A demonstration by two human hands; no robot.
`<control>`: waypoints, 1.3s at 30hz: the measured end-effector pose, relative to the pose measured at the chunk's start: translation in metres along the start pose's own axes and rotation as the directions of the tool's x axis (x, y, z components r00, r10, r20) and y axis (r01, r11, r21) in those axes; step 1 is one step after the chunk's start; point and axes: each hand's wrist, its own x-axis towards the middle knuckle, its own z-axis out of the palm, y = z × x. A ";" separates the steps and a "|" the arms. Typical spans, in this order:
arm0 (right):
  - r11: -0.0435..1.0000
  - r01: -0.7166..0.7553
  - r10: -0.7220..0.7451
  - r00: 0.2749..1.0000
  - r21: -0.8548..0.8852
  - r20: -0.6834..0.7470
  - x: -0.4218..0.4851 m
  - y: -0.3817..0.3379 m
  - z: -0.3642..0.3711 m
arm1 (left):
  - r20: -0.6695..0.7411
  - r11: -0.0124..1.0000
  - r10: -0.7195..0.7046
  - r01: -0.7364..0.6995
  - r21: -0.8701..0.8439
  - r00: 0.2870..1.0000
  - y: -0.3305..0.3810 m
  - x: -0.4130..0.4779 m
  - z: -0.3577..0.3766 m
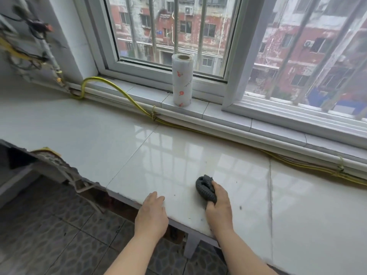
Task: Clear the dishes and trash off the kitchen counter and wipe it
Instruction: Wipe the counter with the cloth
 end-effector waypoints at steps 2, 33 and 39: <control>0.996 -0.001 0.008 0.997 0.086 -0.079 0.022 0.002 -0.015 | -0.034 1.000 -0.021 0.021 -0.007 0.999 0.003 0.000 0.005; 0.918 0.252 -0.392 0.698 0.308 0.599 0.042 -0.002 -0.019 | 0.401 -0.668 -0.724 -0.423 -0.613 0.561 0.071 -0.009 0.114; 0.931 0.365 -0.322 0.844 -0.020 0.429 0.077 0.022 -0.030 | 0.471 -0.703 -0.691 -0.361 -0.612 0.548 0.070 -0.010 0.112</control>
